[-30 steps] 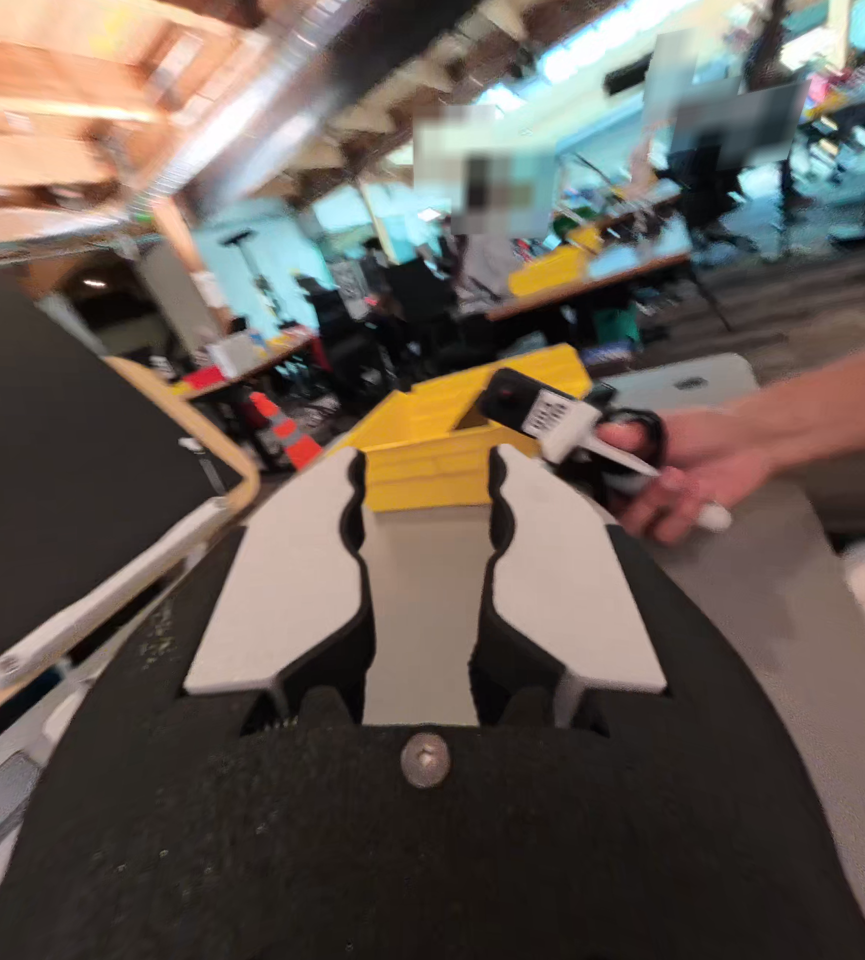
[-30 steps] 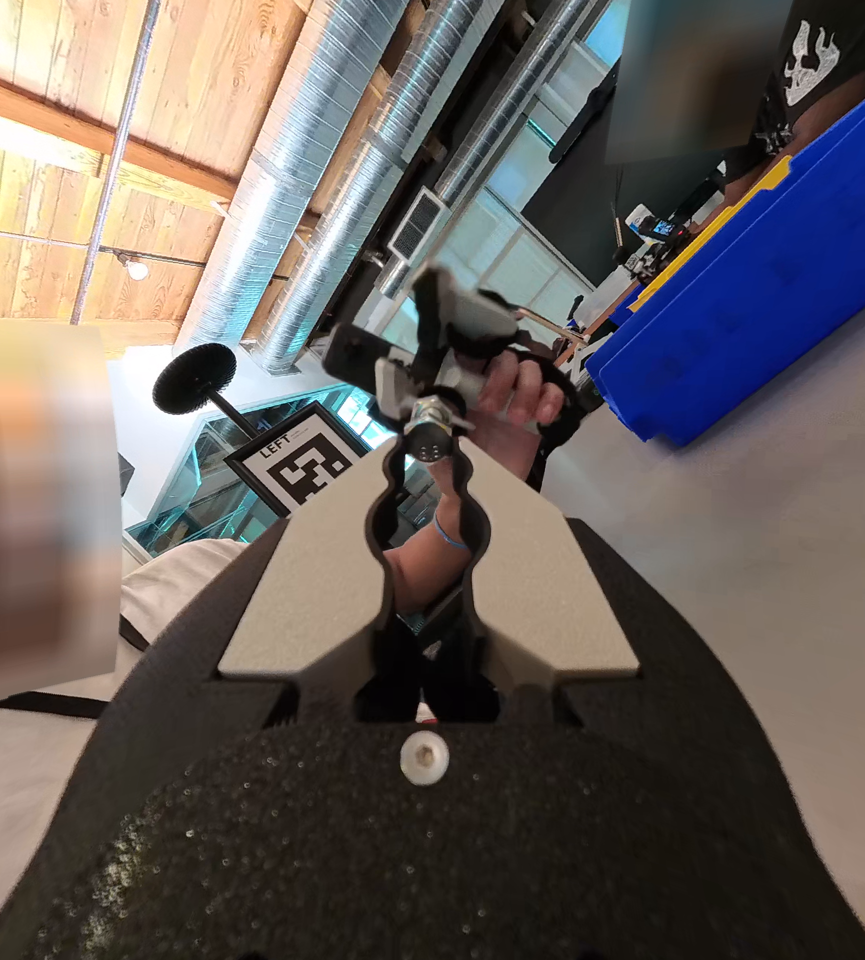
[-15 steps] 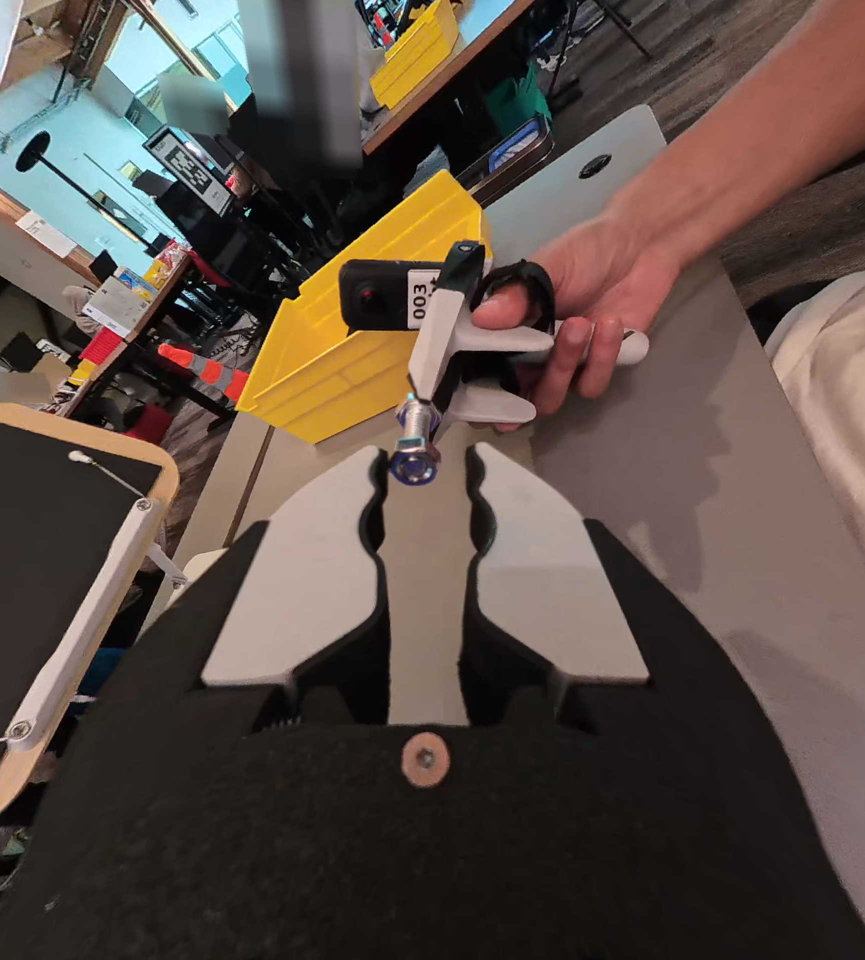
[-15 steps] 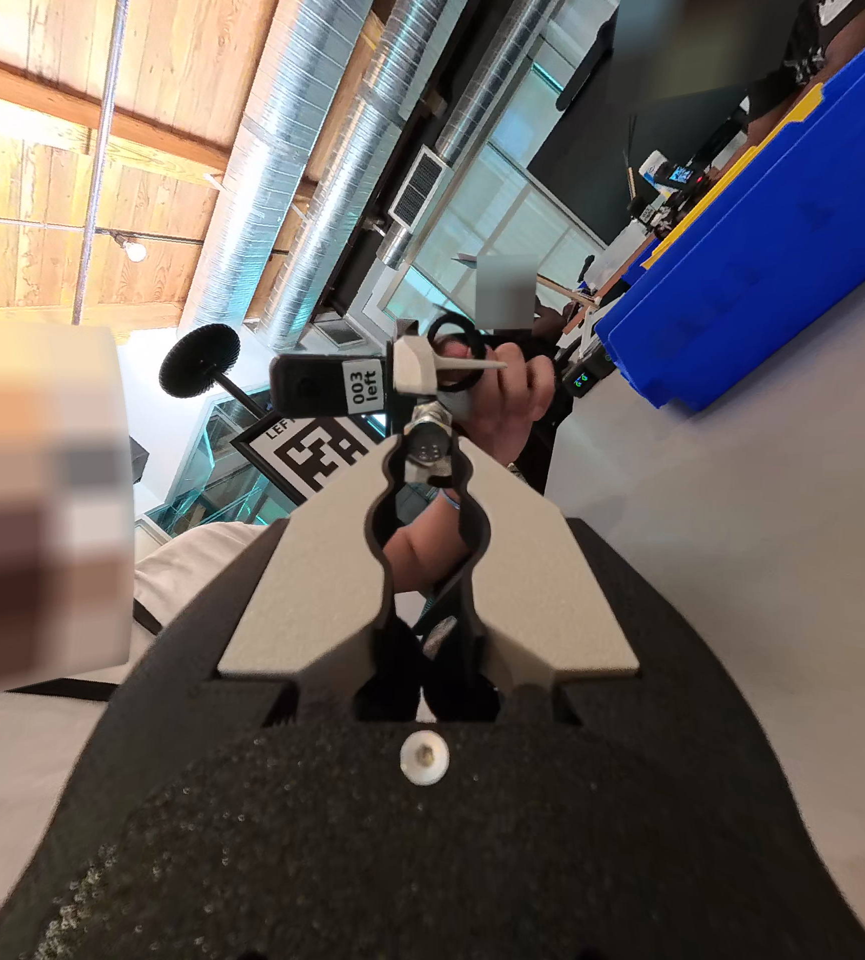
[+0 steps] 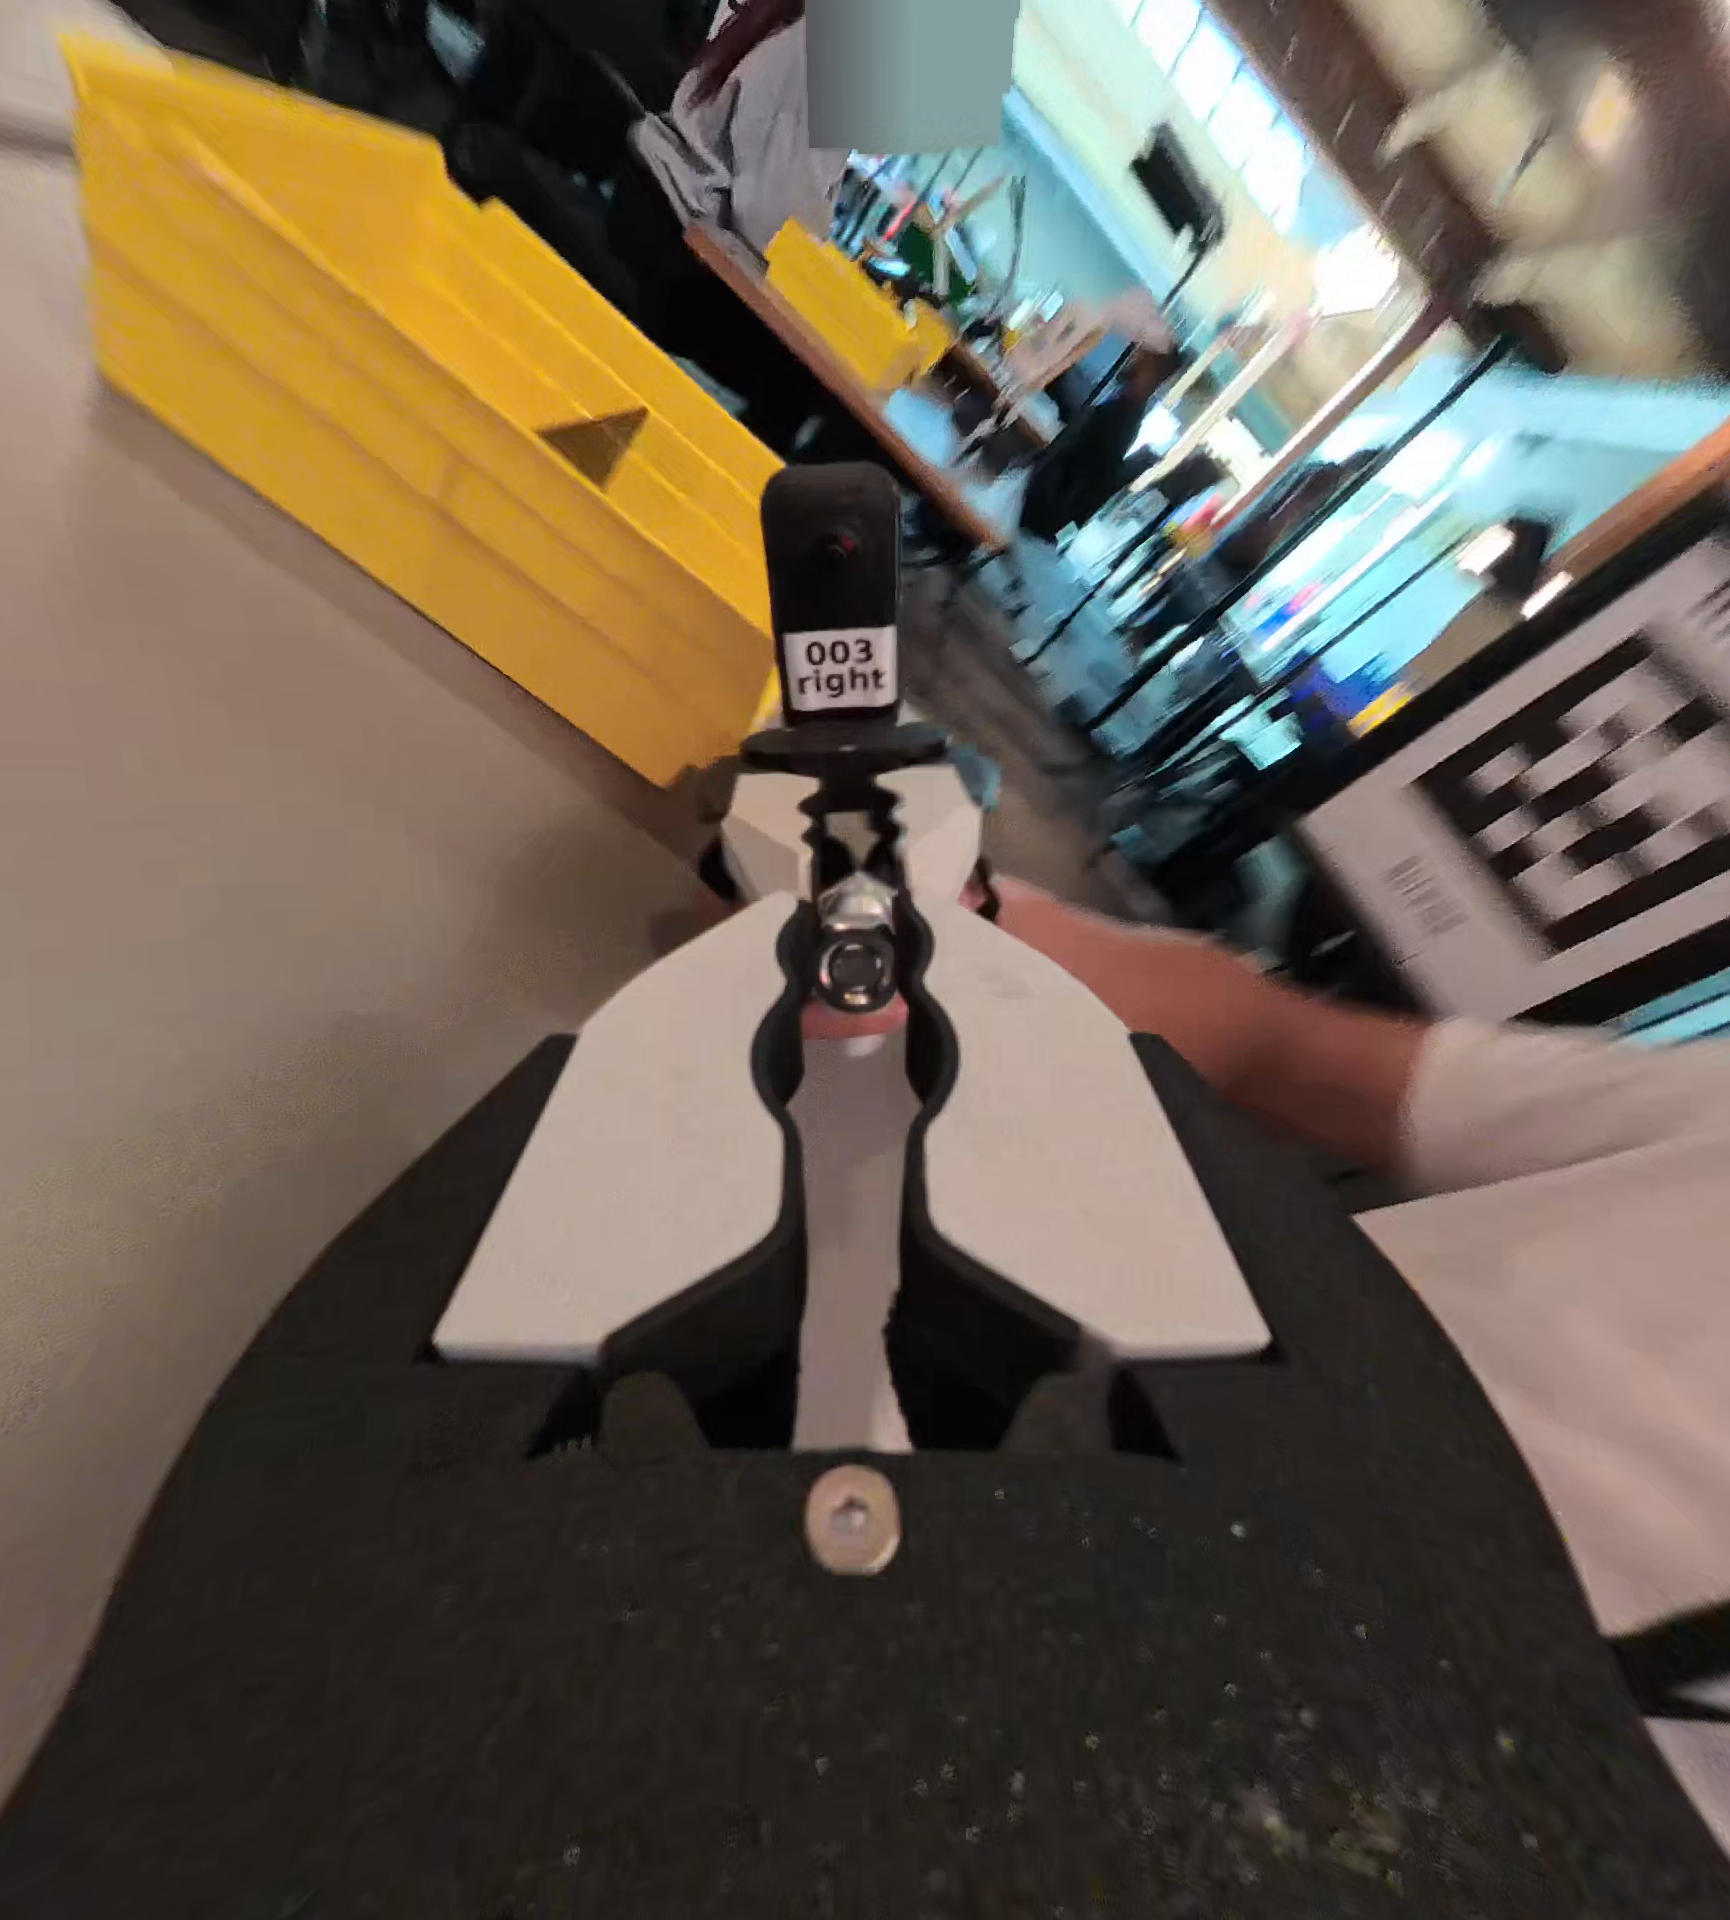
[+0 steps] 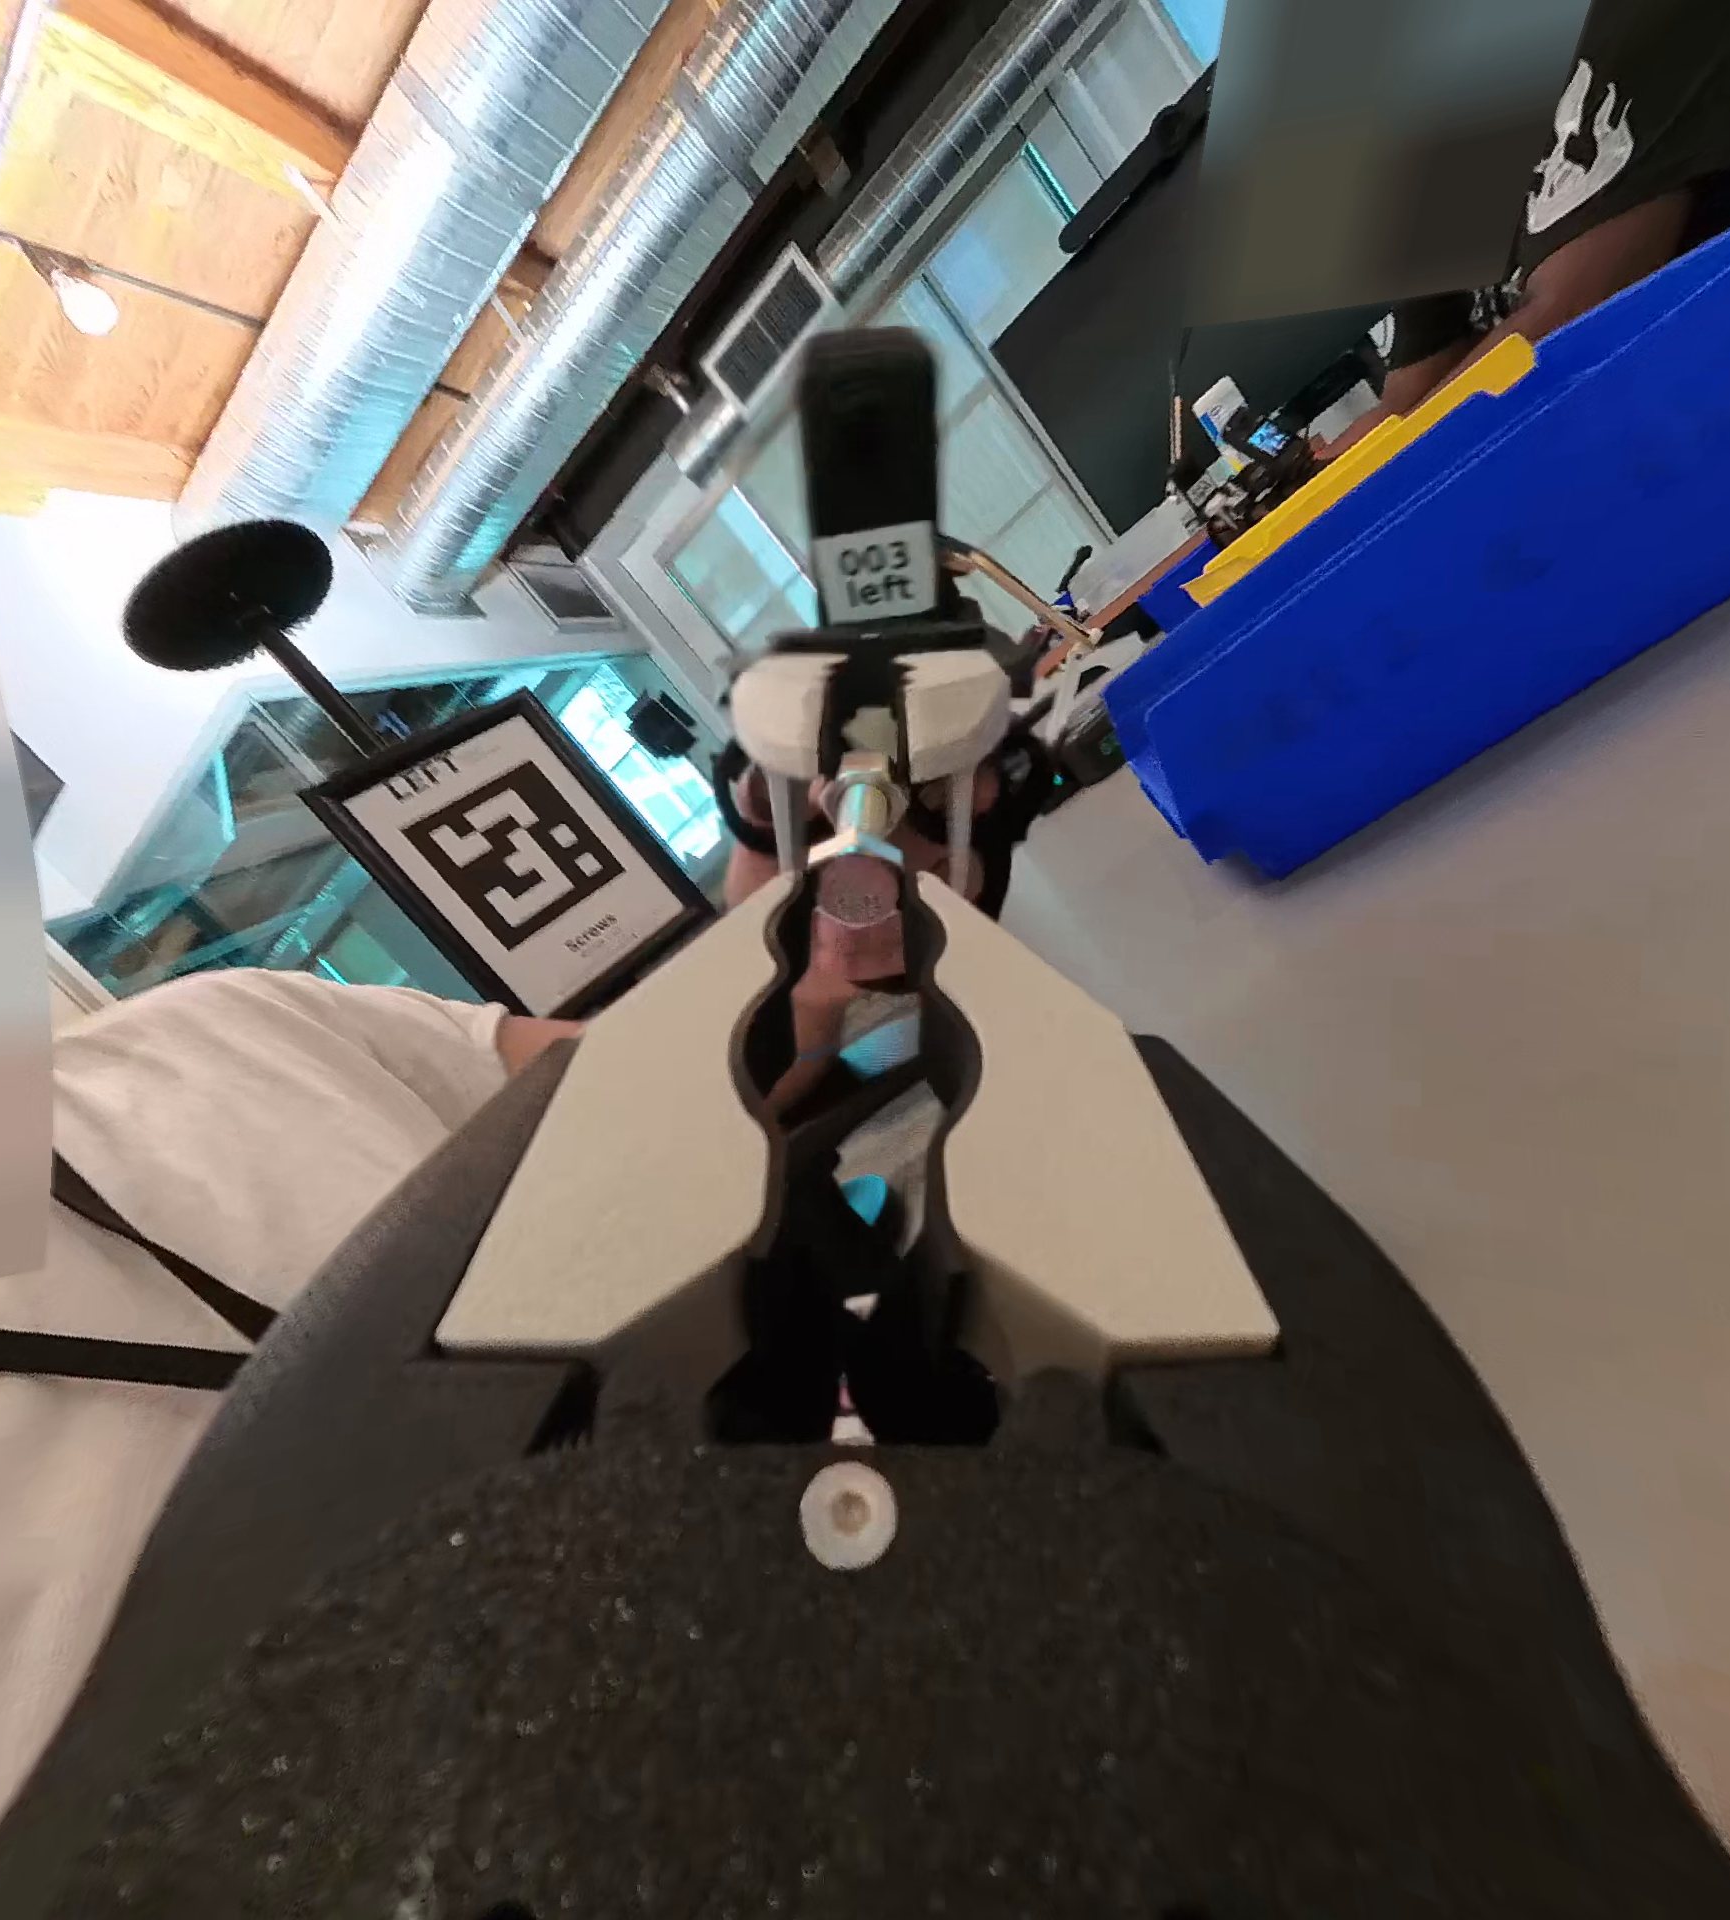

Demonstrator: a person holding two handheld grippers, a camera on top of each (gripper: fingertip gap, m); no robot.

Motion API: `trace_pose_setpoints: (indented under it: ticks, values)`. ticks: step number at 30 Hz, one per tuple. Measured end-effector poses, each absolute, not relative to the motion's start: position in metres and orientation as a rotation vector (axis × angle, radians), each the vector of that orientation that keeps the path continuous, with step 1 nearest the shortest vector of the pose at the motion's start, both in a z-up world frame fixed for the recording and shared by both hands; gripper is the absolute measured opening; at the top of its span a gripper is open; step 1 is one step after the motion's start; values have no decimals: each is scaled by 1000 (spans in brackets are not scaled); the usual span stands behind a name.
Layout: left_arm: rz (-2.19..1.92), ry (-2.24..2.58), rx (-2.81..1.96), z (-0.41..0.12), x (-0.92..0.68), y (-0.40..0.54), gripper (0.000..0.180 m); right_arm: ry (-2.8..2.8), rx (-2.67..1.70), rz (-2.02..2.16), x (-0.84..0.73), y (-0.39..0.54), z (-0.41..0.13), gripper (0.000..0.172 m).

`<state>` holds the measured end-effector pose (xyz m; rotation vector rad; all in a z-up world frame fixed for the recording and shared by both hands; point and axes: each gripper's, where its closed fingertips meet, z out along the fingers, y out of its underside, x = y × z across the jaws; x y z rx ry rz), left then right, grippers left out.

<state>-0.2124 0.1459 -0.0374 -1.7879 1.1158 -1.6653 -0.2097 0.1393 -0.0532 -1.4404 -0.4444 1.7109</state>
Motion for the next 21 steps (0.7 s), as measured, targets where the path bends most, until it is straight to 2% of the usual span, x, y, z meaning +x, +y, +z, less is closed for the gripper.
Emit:
trace_pose_setpoints:
  ticks: [4, 9, 13, 17, 21]
  values:
    - [-2069, 849, -1928, -39, -217, 147, 0, -574, -1473, 1602, -224, 132, -60, 16]
    - [-1913, 989, -1861, -37, -217, 148, 1, -522, -1465, 1631, -224, 134, -58, 16]
    - [-1641, 1100, -1668, -21, -227, 163, 35, -442, -1443, 1684, -211, 139, -52, 17]
    - [-1233, 1408, -1258, -26, -224, 159, 62, -310, -1424, 1858, -199, 144, -48, 17]
    - [-967, 1618, -1007, -45, -215, 140, 54, -271, -1448, 1945, -198, 145, -52, 16]
